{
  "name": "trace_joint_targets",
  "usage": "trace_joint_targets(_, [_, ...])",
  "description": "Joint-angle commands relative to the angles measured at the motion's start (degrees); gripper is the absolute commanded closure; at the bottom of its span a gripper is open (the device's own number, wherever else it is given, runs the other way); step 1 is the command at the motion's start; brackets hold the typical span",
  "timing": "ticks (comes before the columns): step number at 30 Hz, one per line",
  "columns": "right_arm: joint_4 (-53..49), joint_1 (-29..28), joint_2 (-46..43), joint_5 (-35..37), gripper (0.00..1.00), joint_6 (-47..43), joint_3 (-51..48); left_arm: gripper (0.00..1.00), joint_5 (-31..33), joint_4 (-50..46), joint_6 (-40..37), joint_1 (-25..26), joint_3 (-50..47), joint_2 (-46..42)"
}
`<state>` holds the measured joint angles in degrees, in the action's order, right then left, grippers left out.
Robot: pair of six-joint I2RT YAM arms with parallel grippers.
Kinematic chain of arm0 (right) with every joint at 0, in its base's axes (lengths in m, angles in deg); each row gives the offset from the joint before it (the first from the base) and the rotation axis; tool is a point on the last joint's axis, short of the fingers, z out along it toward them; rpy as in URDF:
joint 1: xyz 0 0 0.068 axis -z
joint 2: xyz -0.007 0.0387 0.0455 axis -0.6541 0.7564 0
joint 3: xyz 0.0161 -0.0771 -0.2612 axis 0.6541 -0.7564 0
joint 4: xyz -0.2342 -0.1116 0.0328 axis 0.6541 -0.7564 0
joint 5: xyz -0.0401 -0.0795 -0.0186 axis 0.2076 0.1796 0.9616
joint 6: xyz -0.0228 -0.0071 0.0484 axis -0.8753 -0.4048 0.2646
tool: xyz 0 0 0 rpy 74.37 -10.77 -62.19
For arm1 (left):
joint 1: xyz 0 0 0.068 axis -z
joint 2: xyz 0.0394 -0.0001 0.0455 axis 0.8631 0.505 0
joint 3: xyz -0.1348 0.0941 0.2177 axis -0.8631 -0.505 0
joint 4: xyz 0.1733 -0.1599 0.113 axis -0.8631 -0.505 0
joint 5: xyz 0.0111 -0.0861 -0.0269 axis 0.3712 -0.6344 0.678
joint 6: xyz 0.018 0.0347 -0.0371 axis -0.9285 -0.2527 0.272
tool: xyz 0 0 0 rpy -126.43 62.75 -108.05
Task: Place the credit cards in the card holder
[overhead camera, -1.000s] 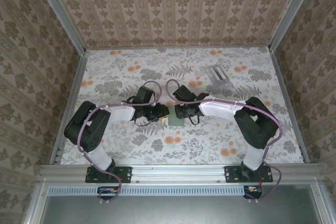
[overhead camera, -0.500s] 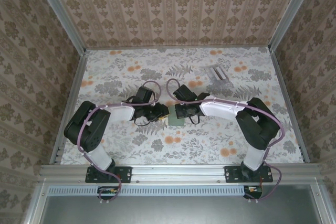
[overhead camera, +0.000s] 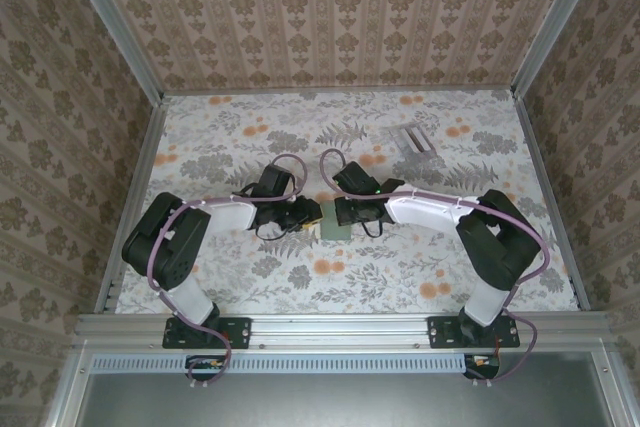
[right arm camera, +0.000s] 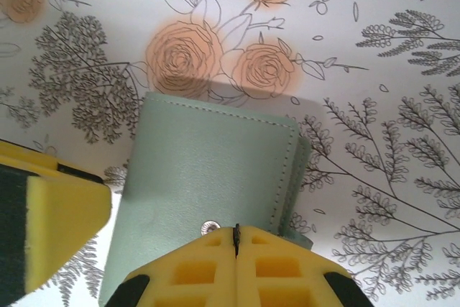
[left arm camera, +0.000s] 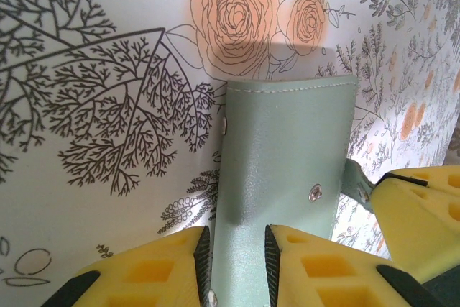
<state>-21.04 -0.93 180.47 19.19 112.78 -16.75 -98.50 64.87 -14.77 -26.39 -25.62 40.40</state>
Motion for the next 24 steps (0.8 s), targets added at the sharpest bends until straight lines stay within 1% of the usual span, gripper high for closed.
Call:
trace_joint_targets(1, [3.15, 0.22, 0.19, -1.89, 1.00, 1.86, -0.35, 0.71, -0.33, -0.33, -0.04, -0.41, -0.60, 0.19])
trace_joint_targets(14, [4.98, 0.21, 1.74, -3.54, 1.00, 3.00, -1.19, 0.73, -0.90, 1.14, 0.42, -0.41, -0.87, 1.70])
trace_joint_targets(24, [6.60, 0.22, 2.88, -5.10, 1.00, 3.75, -1.82, 0.76, -1.14, 2.32, 1.17, -0.41, -1.21, 2.73])
